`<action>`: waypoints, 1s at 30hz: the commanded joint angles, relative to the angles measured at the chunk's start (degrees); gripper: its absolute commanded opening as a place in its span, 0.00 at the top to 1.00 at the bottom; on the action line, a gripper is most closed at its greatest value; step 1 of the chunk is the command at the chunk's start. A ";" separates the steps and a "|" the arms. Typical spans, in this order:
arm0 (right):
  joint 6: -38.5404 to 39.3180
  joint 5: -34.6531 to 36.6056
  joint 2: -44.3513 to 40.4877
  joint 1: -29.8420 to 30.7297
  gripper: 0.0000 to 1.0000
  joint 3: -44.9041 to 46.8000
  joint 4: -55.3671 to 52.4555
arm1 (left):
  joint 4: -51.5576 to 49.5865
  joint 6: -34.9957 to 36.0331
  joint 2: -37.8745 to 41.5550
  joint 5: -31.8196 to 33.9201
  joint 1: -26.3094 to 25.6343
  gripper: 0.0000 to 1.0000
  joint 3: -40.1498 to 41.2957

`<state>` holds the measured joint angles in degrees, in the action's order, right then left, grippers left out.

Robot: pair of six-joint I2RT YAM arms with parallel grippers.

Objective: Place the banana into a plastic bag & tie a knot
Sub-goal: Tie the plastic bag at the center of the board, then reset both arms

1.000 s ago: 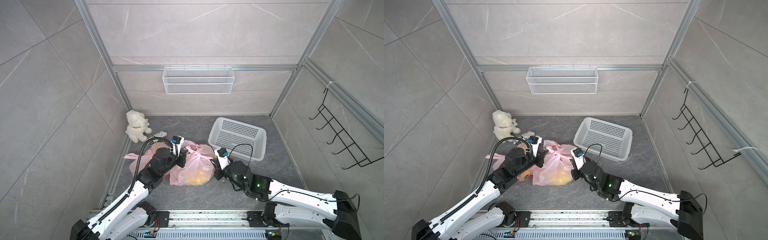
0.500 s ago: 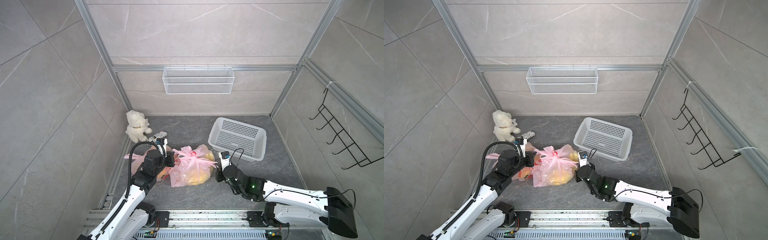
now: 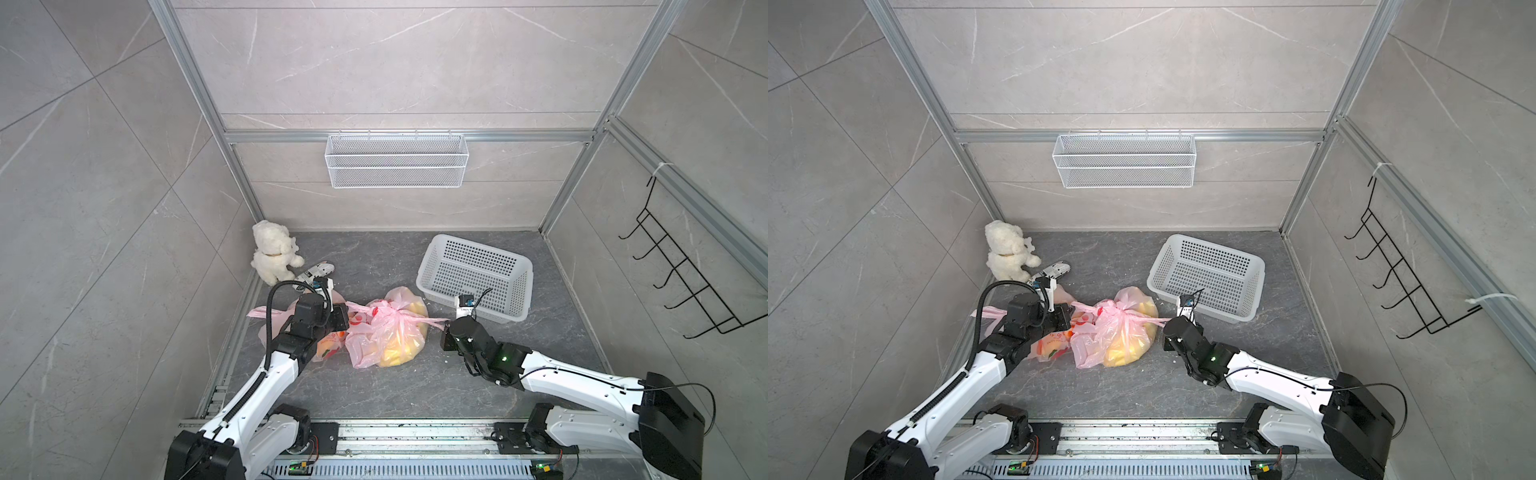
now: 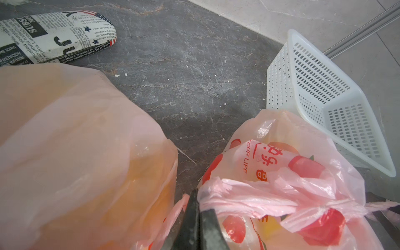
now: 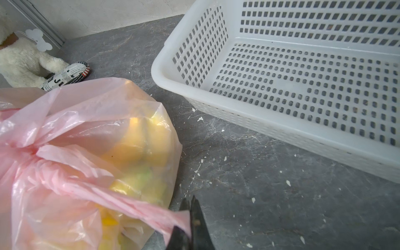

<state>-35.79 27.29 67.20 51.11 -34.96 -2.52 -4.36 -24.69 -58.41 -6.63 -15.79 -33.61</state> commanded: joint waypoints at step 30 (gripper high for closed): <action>26.44 7.87 -9.47 -16.06 0.00 -6.26 -2.64 | 1.72 10.03 -5.66 35.62 4.06 0.00 -9.30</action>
<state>-11.66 30.22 52.86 38.63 -40.21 -9.76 -9.34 -19.75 -60.88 19.73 -12.05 -45.25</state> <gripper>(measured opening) 0.998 0.997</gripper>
